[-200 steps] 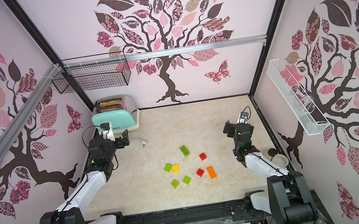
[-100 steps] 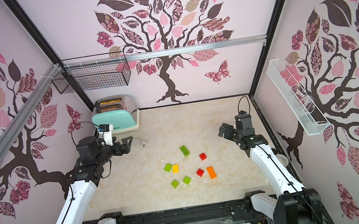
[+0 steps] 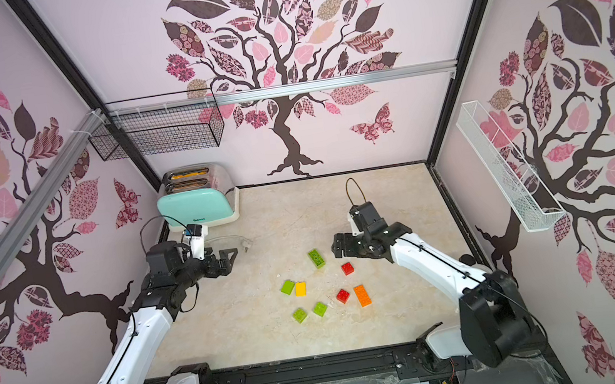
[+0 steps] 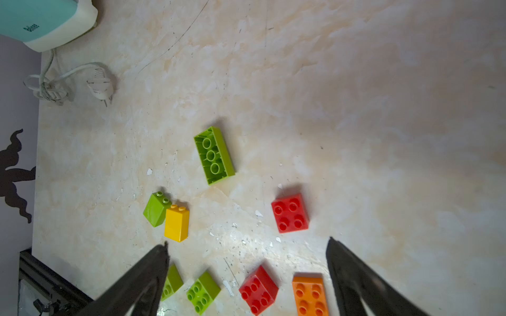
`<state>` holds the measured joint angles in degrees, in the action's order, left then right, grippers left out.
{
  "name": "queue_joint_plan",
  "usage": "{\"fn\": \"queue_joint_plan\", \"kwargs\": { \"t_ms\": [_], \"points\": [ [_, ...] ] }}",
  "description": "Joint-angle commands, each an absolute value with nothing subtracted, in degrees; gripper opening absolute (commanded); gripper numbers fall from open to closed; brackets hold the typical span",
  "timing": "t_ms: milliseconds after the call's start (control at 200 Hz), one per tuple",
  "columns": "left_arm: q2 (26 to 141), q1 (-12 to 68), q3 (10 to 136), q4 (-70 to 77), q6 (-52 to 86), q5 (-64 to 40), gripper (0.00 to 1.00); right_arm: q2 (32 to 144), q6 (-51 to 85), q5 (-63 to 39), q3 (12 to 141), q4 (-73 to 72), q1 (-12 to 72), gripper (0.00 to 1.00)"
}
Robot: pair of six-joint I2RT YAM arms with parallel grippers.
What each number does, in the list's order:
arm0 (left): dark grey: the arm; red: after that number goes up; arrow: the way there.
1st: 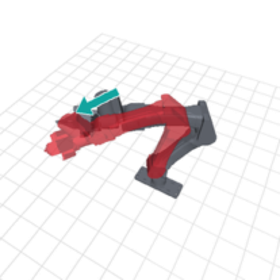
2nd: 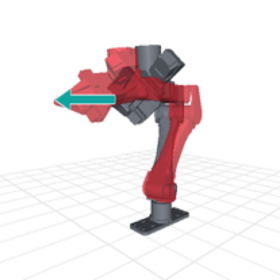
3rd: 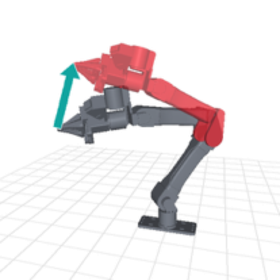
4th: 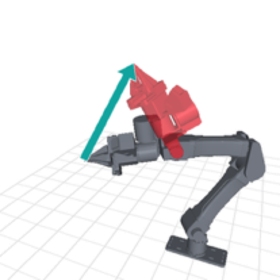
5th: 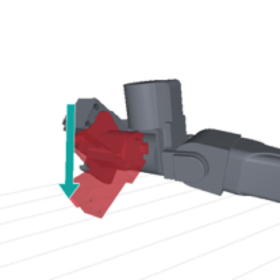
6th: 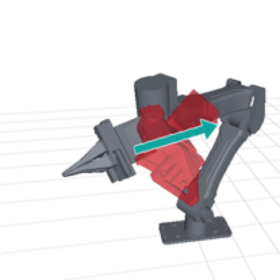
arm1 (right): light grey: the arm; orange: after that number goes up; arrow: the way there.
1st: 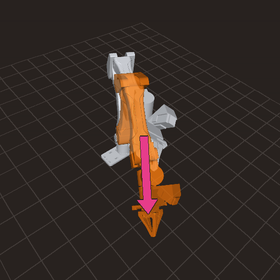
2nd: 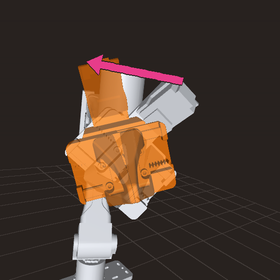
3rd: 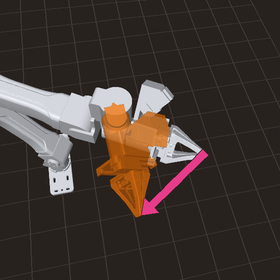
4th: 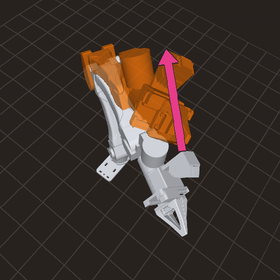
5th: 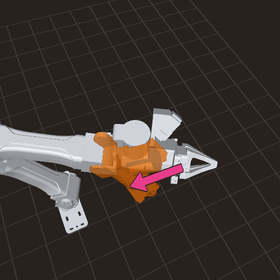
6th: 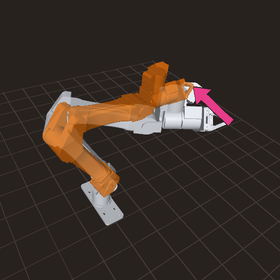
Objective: Assemble a giraffe with lego
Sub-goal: Adjust the lego brick at the center of the board.
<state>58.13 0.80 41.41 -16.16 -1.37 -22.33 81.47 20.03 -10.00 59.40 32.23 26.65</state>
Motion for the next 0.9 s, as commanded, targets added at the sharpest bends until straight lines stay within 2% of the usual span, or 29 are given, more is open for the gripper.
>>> {"fn": "queue_joint_plan", "kwargs": {
  "t_ms": [0, 165, 405, 600, 895],
  "points": [
    [57.93, 1.6, 41.49, -15.62, -3.18, -22.44, 0.98, 88.89, 14.78, -7.38, 67.61, 34.97, 29.9, 0.91],
    [57.42, 2.14, 41.4, -15.68, -3.42, -21.77, 0.98, 98.88, 11.91, -3.48, 75.88, 38.51, 32.78, 0.9],
    [57.21, 2.33, 41.27, -15.31, -3.08, -21.04, 0.98, 107.79, 10.77, -0.38, 80.92, 40.95, 37.33, 0.89],
    [57.26, 2.42, 40.92, -14.77, -2.82, -21.37, 0.98, 112.09, 10.65, 0.83, 80.95, 41.56, 37.72, 0.85],
    [57.04, 2.98, 40.87, -14.55, -2.33, -21.25, 0.98, 112.11, 10.72, 5.19, 78.39, 42.2, 37.74, 0.83]
  ]
}}
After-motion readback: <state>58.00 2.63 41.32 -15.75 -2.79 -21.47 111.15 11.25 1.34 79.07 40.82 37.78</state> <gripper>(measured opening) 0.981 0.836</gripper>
